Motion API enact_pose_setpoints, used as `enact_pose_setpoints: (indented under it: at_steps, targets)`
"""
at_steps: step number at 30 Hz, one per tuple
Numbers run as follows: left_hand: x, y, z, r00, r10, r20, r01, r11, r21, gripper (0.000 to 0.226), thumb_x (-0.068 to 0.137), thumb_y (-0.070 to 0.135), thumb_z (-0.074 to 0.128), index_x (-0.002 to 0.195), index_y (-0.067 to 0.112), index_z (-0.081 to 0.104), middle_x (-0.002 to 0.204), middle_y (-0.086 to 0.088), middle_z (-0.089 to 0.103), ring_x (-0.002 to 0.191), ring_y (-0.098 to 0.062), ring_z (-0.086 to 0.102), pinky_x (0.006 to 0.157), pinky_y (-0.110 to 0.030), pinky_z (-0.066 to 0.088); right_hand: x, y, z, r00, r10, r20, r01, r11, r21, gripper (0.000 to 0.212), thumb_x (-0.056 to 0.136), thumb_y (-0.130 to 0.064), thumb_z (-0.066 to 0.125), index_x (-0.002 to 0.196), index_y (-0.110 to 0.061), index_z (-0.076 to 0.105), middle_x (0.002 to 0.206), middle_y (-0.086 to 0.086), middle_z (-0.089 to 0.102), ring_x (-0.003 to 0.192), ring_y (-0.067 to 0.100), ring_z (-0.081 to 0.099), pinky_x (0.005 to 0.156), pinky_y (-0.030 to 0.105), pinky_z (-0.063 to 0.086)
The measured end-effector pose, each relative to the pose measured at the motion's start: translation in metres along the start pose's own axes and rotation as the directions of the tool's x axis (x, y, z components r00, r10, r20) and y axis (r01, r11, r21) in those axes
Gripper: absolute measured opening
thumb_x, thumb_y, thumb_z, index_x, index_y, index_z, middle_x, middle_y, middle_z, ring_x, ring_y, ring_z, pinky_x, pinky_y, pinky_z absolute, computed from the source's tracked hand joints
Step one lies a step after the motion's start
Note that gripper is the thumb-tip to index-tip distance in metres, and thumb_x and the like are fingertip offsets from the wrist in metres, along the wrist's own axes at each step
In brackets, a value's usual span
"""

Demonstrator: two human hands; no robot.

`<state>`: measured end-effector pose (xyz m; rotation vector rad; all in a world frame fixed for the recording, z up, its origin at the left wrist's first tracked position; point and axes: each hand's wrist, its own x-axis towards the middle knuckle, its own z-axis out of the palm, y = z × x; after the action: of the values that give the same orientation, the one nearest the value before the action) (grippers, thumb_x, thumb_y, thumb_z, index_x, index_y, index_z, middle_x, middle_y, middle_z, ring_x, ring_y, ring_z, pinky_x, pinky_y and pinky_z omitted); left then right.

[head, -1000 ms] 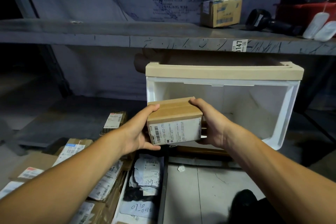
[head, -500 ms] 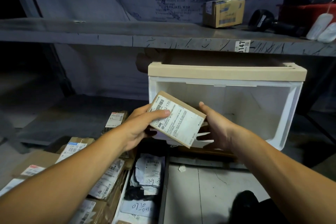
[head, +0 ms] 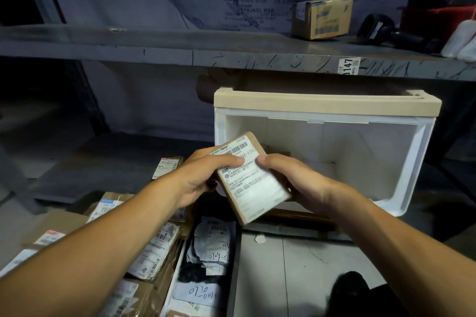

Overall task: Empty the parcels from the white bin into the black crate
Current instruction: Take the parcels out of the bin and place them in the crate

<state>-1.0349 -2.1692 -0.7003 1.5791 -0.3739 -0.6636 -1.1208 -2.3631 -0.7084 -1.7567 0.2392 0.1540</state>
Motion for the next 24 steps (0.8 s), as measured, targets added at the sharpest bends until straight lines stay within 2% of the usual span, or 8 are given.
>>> enact_pose_setpoints:
  at_steps: [3, 5, 11, 13, 16, 20, 22, 24]
  targets:
    - [-0.001, -0.002, -0.003, 0.998, -0.033, 0.059, 0.03, 0.999, 0.044, 0.036, 0.078, 0.018, 0.079, 0.113, 0.022, 0.074, 0.109, -0.011, 0.076, 0.113, -0.032, 0.068, 0.108, -0.053, 0.043, -0.001, 0.002, 0.001, 1.0, -0.008, 0.013, 0.008, 1.0, 0.019, 0.048, 0.087, -0.05, 0.068, 0.129, -0.028, 0.059, 0.108, -0.005, 0.077, 0.11, 0.019, 0.069, 0.105, 0.047, 0.048]
    - [-0.001, -0.003, -0.003, 0.996, -0.045, 0.082, 0.041, 0.998, 0.041, 0.038, 0.08, 0.014, 0.078, 0.117, 0.02, 0.072, 0.11, -0.012, 0.076, 0.112, -0.031, 0.069, 0.11, -0.052, 0.044, -0.001, 0.001, 0.001, 1.0, -0.001, 0.028, -0.001, 0.998, 0.062, 0.046, 0.089, -0.045, 0.07, 0.131, -0.033, 0.056, 0.108, -0.002, 0.077, 0.109, 0.022, 0.07, 0.094, 0.044, 0.053]
    - [0.0, -0.006, 0.001, 1.0, 0.025, -0.015, -0.026, 0.991, -0.133, 0.052, 0.071, 0.022, 0.081, 0.121, 0.018, 0.068, 0.113, -0.01, 0.075, 0.112, -0.028, 0.069, 0.107, -0.053, 0.047, -0.004, 0.0, 0.003, 1.0, 0.023, -0.013, -0.019, 0.974, 0.224, 0.043, 0.093, -0.035, 0.067, 0.133, -0.027, 0.056, 0.116, 0.016, 0.072, 0.092, 0.025, 0.072, 0.072, 0.041, 0.059]
    - [0.001, -0.008, 0.001, 0.999, 0.004, -0.05, -0.012, 0.987, -0.163, 0.046, 0.079, 0.018, 0.078, 0.123, 0.017, 0.067, 0.111, -0.009, 0.076, 0.11, -0.027, 0.07, 0.103, -0.05, 0.051, -0.005, 0.0, 0.007, 0.999, 0.047, -0.011, -0.042, 0.956, 0.291, 0.043, 0.093, -0.032, 0.066, 0.133, -0.02, 0.057, 0.115, 0.021, 0.07, 0.089, 0.027, 0.071, 0.072, 0.044, 0.061]
    - [0.0, -0.011, 0.001, 0.998, -0.041, -0.045, 0.033, 0.987, -0.156, 0.035, 0.089, 0.016, 0.071, 0.124, 0.013, 0.066, 0.11, -0.011, 0.076, 0.106, -0.028, 0.072, 0.096, -0.045, 0.054, -0.006, 0.003, 0.013, 0.995, 0.096, -0.032, -0.078, 0.927, 0.368, 0.047, 0.09, -0.028, 0.065, 0.134, -0.012, 0.056, 0.107, 0.018, 0.065, 0.086, 0.026, 0.071, 0.079, 0.05, 0.061]
    - [-0.002, -0.011, -0.002, 0.997, -0.06, -0.057, 0.053, 0.992, -0.112, 0.028, 0.092, 0.017, 0.069, 0.12, 0.012, 0.067, 0.109, -0.011, 0.076, 0.107, -0.027, 0.072, 0.093, -0.043, 0.055, -0.006, 0.003, 0.018, 0.993, 0.115, -0.042, -0.09, 0.921, 0.38, 0.036, 0.095, -0.024, 0.059, 0.129, -0.01, 0.057, 0.091, 0.012, 0.071, 0.077, 0.025, 0.071, 0.067, 0.037, 0.062]
    - [-0.003, -0.009, -0.006, 0.994, -0.069, -0.087, 0.059, 0.992, -0.115, 0.029, 0.092, 0.018, 0.069, 0.119, 0.01, 0.067, 0.107, -0.011, 0.077, 0.104, -0.027, 0.073, 0.091, -0.041, 0.057, -0.003, 0.003, 0.021, 0.993, 0.11, -0.035, -0.088, 0.917, 0.389, 0.025, 0.097, -0.025, 0.06, 0.117, -0.012, 0.063, 0.075, 0.006, 0.072, 0.073, 0.022, 0.071, 0.068, 0.037, 0.061]
    - [-0.005, -0.008, -0.01, 0.991, -0.072, -0.115, 0.058, 0.991, -0.117, 0.028, 0.092, 0.019, 0.068, 0.119, 0.009, 0.067, 0.105, -0.012, 0.077, 0.102, -0.027, 0.074, 0.087, -0.039, 0.058, -0.002, 0.002, 0.024, 0.993, 0.112, -0.026, -0.093, 0.916, 0.391, 0.021, 0.097, -0.028, 0.062, 0.109, -0.013, 0.069, 0.076, 0.005, 0.074, 0.072, 0.022, 0.072, 0.074, 0.037, 0.061]
